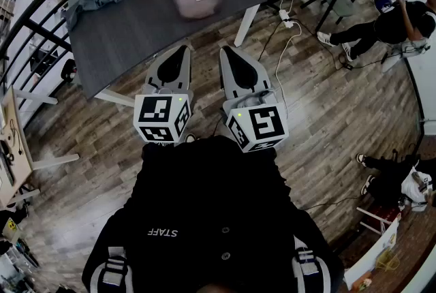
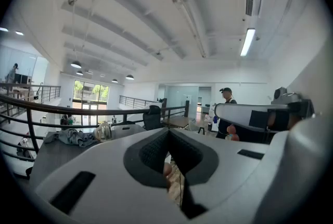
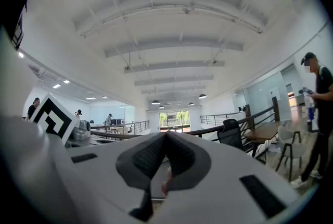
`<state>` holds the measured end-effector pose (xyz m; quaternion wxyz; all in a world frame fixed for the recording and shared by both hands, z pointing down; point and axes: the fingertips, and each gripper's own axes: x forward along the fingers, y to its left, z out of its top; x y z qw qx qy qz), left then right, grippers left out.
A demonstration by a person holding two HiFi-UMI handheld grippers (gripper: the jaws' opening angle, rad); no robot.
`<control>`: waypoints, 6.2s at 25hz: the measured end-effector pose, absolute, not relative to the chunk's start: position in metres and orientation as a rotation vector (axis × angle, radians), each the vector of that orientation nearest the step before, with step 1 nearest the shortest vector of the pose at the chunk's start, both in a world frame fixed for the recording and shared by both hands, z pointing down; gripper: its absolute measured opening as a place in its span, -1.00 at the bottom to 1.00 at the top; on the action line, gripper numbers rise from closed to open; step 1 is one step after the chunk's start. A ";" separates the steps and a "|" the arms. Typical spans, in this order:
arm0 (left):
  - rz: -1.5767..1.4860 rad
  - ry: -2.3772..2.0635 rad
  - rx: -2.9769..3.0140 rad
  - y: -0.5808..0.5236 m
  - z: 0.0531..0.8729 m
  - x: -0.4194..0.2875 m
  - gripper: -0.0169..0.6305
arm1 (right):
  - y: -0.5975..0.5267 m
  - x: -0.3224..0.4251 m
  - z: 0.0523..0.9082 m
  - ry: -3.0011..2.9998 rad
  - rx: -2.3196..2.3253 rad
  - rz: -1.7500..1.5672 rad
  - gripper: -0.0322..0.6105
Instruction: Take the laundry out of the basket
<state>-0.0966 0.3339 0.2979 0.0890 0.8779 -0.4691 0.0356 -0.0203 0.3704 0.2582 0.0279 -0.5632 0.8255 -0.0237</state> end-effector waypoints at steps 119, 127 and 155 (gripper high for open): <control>0.640 -1.387 1.635 -0.233 0.679 -0.055 0.29 | -0.261 0.061 0.547 3.004 -1.725 -0.899 -0.86; 0.688 -1.345 1.604 -0.237 0.704 -0.051 0.45 | -0.275 0.058 0.550 3.016 -1.745 -0.912 -0.86; 0.879 -1.318 1.490 -0.251 0.805 -0.048 0.64 | -0.285 0.069 0.551 2.934 -1.719 -1.014 -0.86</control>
